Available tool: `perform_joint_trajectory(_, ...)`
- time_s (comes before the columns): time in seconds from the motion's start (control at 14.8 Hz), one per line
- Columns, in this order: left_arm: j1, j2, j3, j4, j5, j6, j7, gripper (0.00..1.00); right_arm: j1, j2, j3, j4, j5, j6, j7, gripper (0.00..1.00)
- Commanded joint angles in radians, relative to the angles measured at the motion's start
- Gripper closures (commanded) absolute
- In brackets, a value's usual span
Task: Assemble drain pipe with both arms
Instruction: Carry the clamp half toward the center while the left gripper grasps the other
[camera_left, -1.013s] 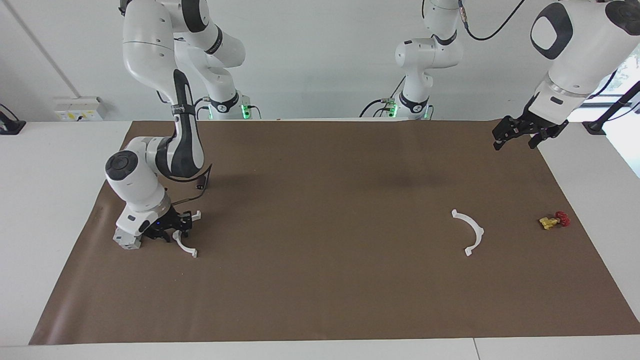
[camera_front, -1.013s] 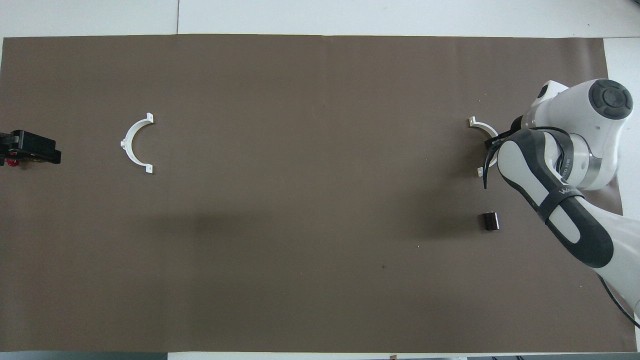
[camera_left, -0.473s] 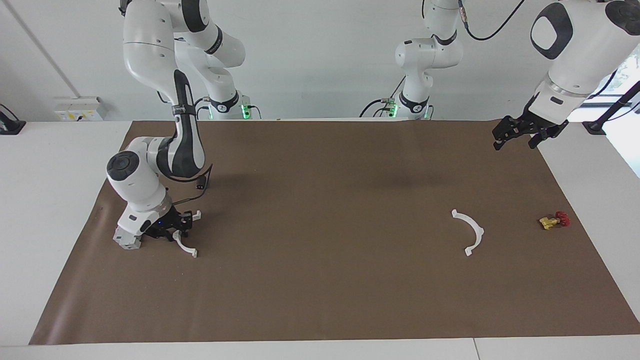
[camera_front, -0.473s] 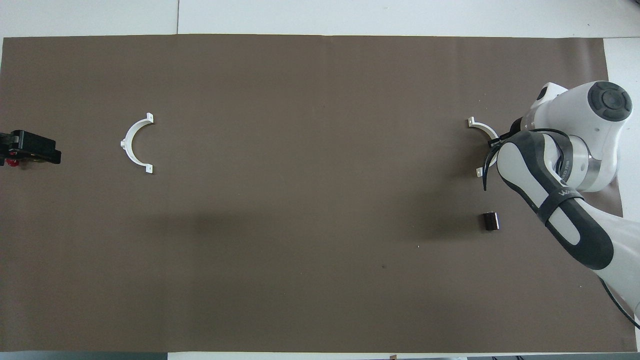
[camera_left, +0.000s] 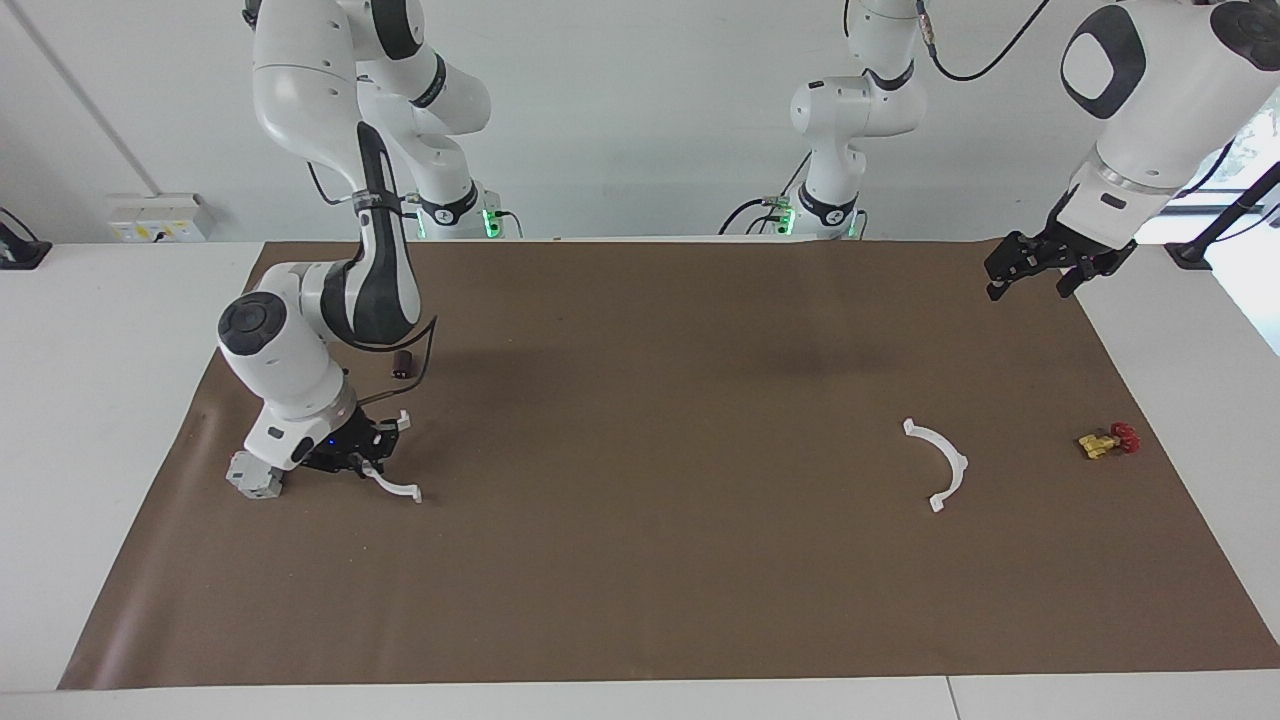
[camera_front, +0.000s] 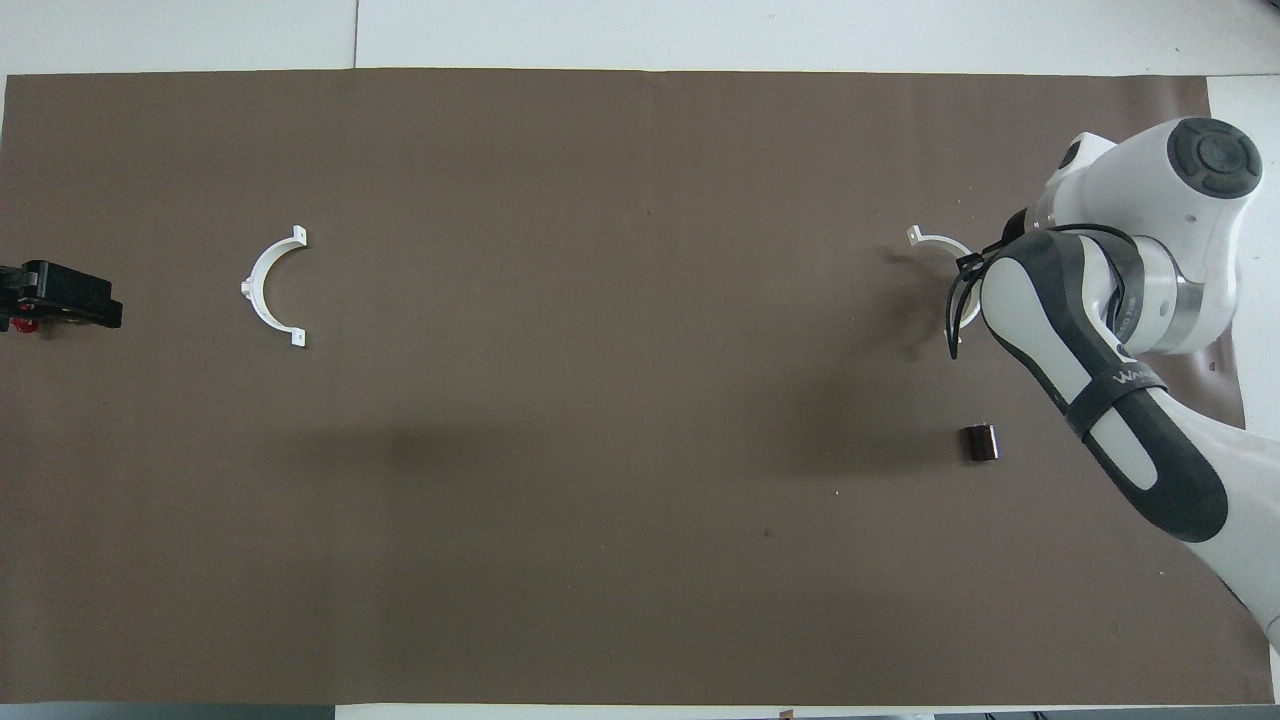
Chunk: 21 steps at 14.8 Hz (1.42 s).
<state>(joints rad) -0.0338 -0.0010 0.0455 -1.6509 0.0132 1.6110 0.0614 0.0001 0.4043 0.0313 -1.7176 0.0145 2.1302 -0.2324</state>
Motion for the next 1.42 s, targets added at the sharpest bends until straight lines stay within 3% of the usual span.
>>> perform_joint_trajectory(0.0,-0.009,-0.025,-0.001,-0.020,0.018,-0.014,-0.003,0.00,0.139,0.070,0.022,0.191,0.007,-0.093,0.286,0.82)
perform_joint_trajectory(0.14,-0.008,-0.025,-0.001,-0.039,0.018,0.024,-0.002,0.00,0.259,0.096,0.022,0.216,-0.001,-0.090,0.485,0.82)
perform_joint_trajectory(0.34,-0.008,-0.013,-0.003,-0.090,0.016,0.151,-0.002,0.00,0.395,0.203,0.022,0.349,-0.008,-0.072,0.732,0.82)
perform_joint_trajectory(0.68,-0.008,0.096,-0.003,-0.138,0.016,0.349,-0.002,0.00,0.468,0.321,0.021,0.434,-0.071,-0.067,0.754,0.82)
perform_joint_trajectory(1.08,0.018,0.245,0.000,-0.248,0.017,0.685,0.006,0.01,0.466,0.349,0.025,0.432,-0.105,-0.070,0.746,0.82)
perform_joint_trajectory(1.35,0.034,0.312,-0.001,-0.285,0.018,0.785,0.008,0.08,0.465,0.349,0.026,0.432,-0.097,-0.067,0.739,0.81)
